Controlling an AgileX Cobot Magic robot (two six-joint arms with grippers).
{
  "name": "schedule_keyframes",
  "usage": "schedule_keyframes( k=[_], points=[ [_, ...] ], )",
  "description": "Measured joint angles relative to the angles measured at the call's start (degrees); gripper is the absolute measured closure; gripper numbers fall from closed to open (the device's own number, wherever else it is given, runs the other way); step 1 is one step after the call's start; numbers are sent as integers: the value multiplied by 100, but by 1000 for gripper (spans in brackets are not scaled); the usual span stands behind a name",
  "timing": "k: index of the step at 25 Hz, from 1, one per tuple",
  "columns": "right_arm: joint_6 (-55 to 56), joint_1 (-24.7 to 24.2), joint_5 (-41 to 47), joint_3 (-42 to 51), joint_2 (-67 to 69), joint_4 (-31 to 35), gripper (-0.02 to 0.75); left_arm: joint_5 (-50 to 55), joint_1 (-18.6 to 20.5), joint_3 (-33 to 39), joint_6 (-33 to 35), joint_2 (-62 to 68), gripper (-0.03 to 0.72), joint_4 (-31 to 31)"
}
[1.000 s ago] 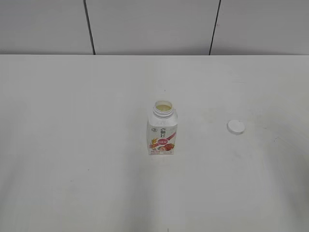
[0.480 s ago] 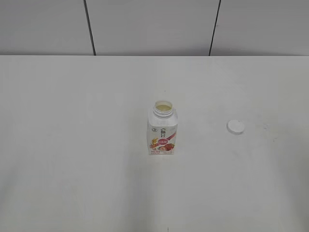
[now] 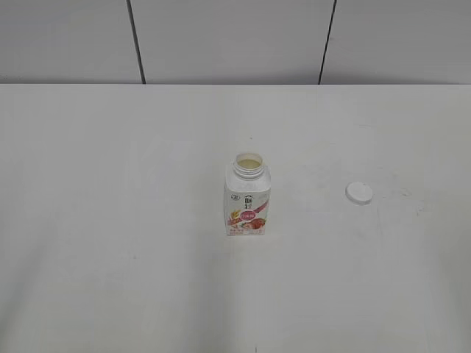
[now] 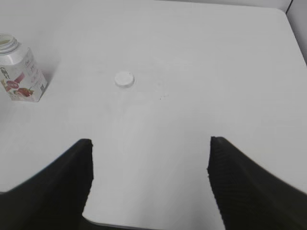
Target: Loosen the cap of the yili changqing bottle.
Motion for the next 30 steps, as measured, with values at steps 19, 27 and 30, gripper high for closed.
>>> schedule_keyframes(
  k=[19, 27, 30],
  points=[
    [-16, -4, 164, 131, -236, 161, 150, -45, 0, 20, 295, 0, 157, 23],
    [-22, -730, 164, 131, -236, 161, 150, -50, 0, 20, 295, 0, 162, 28],
    [-22, -791, 164, 131, -236, 193, 150, -50, 0, 20, 295, 0, 163, 28]
  ],
)
